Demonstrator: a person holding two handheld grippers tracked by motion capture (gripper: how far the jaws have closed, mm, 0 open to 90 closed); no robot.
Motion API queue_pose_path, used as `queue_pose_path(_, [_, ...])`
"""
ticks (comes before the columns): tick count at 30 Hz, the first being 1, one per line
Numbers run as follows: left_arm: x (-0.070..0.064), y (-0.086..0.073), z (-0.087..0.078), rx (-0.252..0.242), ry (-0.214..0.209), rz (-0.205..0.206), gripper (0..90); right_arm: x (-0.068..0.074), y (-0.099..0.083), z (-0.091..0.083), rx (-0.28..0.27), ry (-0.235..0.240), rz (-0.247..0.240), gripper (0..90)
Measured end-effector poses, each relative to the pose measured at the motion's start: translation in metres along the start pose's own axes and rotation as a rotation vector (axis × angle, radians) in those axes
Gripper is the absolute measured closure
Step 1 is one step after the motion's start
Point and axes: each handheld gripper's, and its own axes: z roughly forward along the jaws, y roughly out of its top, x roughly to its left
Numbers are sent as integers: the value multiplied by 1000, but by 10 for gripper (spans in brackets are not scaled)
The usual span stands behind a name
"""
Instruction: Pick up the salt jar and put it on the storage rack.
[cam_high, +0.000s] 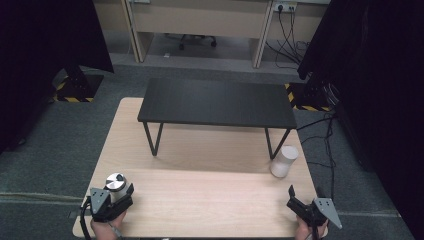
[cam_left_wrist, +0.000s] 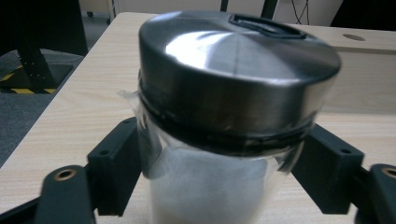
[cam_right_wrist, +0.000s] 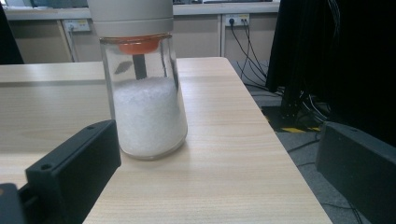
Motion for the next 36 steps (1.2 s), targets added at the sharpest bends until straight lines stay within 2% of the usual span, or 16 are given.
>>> queue_pose_path(3, [-1,0,-1,0,11,7,282,0,0,0,1,0,-6,2])
queue_pose_path(10, [-7,-3,-1,-14,32,47,299,1,1,1,4,0,-13,2])
queue_pose_path(20, [-6,-1,-2,-8,30,61,304,1,1,1,7,0,-16,2])
queue_pose_path(27, [-4,0,-3,-7,17,45,307,1,1,1,7,1,-16,3])
queue_pose_path(36, [-9,3,-4,-5,15,44,308,1,1,1,4,2,-14,2])
